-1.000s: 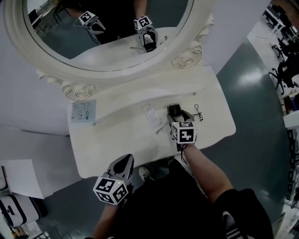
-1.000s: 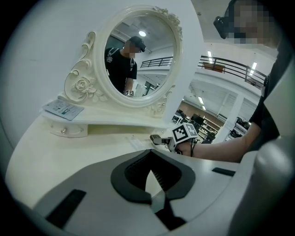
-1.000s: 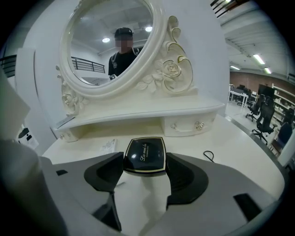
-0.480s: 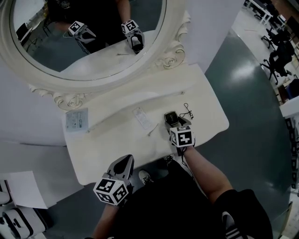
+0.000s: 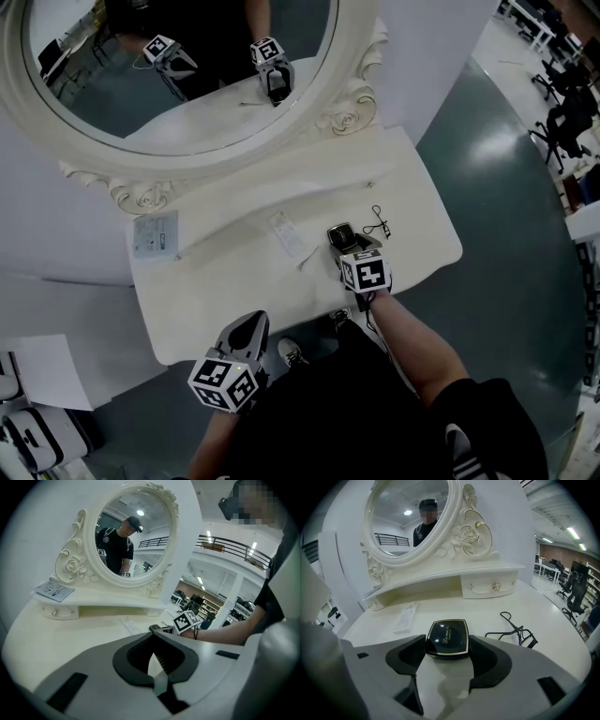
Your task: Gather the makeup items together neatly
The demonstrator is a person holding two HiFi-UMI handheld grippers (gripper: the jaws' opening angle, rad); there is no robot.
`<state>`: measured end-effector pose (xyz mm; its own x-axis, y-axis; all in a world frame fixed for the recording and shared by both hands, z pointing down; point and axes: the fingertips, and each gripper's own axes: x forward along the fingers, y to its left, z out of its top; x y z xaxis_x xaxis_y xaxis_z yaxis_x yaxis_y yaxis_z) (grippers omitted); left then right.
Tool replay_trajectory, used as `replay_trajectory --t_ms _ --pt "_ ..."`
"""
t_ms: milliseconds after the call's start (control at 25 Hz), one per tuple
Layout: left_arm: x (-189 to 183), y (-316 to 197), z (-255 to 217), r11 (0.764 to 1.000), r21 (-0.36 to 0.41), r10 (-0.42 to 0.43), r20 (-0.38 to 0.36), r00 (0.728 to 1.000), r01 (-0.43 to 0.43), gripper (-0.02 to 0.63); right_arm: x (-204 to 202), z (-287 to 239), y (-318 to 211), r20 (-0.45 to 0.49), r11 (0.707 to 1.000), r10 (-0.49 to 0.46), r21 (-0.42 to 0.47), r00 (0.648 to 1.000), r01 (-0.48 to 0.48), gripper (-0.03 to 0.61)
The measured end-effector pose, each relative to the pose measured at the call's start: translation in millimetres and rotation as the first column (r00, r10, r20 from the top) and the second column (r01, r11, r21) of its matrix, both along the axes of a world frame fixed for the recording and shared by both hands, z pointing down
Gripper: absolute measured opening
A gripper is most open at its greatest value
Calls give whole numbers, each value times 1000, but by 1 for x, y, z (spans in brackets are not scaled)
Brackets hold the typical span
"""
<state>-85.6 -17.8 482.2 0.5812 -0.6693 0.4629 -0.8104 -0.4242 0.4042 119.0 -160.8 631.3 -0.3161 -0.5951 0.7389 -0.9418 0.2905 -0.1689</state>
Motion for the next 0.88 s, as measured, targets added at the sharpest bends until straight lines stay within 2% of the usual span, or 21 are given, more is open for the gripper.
replay_trajectory --t_ms 560,720,880 --pt "0 6 -1 1000 3 -18 0 1000 18 8 0 2 2 -42 999 -44 13 998 45 307" --pt "-2 7 -2 1000 9 -21 -2 1000 21 8 -5 -24 3 -84 991 -74 101 994 82 307" --pt "-5 8 -1 1000 10 -26 -9 1000 26 8 -42 -51 11 -65 969 -174 169 983 182 307"
